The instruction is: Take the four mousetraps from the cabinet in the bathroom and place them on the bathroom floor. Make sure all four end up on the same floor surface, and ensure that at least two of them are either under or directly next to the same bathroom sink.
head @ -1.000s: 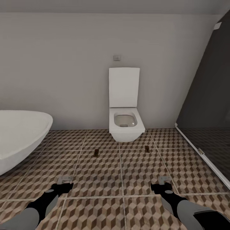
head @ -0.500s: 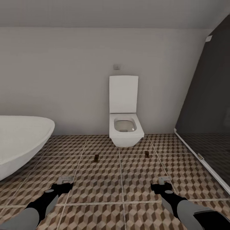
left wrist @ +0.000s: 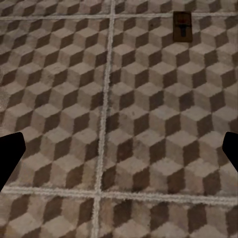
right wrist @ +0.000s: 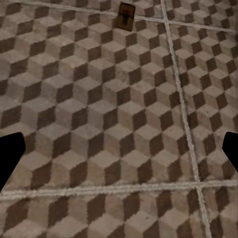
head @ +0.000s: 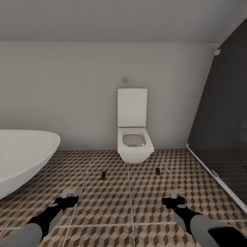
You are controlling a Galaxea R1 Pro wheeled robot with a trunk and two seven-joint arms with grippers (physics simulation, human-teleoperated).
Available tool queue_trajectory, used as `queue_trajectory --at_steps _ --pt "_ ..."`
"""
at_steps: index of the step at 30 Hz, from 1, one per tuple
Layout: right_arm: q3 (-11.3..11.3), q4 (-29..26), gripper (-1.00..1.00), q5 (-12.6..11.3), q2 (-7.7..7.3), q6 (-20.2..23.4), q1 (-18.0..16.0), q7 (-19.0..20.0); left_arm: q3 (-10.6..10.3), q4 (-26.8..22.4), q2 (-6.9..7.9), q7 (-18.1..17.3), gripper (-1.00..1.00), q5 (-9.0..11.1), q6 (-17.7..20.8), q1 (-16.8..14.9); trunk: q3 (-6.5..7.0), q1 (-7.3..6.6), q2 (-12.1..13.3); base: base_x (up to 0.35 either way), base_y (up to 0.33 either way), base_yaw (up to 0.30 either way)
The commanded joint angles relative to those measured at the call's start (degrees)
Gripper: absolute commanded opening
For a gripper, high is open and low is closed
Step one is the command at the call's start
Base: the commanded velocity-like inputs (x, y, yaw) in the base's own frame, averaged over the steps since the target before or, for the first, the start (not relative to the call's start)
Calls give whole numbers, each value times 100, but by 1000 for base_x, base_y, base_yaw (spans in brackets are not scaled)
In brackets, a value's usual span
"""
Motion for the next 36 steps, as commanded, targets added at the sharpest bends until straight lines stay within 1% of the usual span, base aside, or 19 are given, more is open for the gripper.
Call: queue_trajectory --at_steps 1,36 --pt "42 16 100 -12 2 -25 -6 -18 -43 -4 6 -5 100 60 10 -2 13 -24 39 0 0 0" --pt "42 18 100 -12 6 -25 -6 7 -42 0 6 -5 100 60 11 -2 641 -792 1443 0 0 0"
